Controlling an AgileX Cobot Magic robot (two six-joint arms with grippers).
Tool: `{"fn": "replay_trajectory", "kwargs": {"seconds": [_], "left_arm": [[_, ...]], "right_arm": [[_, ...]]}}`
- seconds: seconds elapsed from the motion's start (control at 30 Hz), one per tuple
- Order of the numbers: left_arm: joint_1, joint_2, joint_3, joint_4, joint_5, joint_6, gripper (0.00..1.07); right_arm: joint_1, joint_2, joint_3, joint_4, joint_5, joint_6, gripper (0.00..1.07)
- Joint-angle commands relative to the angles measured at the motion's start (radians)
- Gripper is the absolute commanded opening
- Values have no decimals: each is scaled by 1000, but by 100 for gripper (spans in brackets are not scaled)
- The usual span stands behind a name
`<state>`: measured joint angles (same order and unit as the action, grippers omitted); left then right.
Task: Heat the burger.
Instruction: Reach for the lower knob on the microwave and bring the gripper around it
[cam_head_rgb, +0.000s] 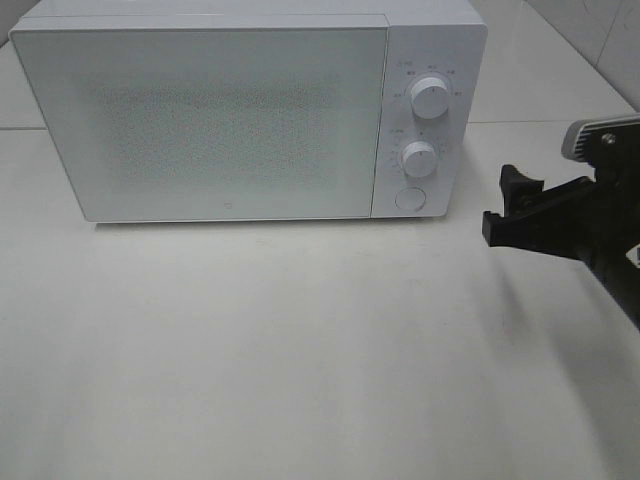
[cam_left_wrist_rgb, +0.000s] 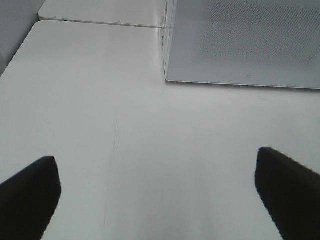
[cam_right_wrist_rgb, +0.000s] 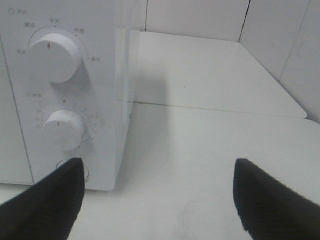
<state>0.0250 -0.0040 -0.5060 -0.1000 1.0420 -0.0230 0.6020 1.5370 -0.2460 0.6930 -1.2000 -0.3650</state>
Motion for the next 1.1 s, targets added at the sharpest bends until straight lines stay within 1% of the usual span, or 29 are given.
{"fn": "replay_trajectory", "kwargs": {"seconds": [0.03,0.07,0.1,0.13,0.2,0.23,0.27,0.3,0.37,0.43,0.6,0.97,1.03,1.1], "left_arm": [[3,-27,0,-5,-11,-3,100],[3,-27,0,-5,-11,-3,100],[3,-27,0,-5,-11,-3,100],[3,-27,0,-5,-11,-3,100],[3,-27,0,-5,-11,-3,100],[3,-27,0,-5,-11,-3,100],[3,-27,0,-5,-11,-3,100],[3,-27,0,-5,-11,-3,100],[3,-27,0,-5,-11,-3,100],[3,-27,0,-5,-11,-3,100],[3,-27,0,-5,-11,-3,100],[3,-27,0,-5,-11,-3,100],[3,-27,0,-5,-11,-3,100],[3,-27,0,-5,-11,-3,100]], "right_arm": [[94,47,-41,114,-68,-13,76],[115,59,-54,137,-78,-16,76],[115,59,-54,137,-78,-16,76],[154,79,-76,172,-93,-26,76],[170,88,-88,183,-100,-33,76],[206,108,-111,208,-103,-45,76],[206,108,-111,208,-103,-45,76],[235,127,-137,240,-104,-56,76],[248,135,-148,259,-104,-58,76],[278,164,-190,301,-105,-58,76],[283,199,-228,304,-103,-59,76],[280,200,-228,291,-94,-27,76],[269,200,-228,289,-94,-24,76],[238,200,-228,278,-96,-9,76]]}}
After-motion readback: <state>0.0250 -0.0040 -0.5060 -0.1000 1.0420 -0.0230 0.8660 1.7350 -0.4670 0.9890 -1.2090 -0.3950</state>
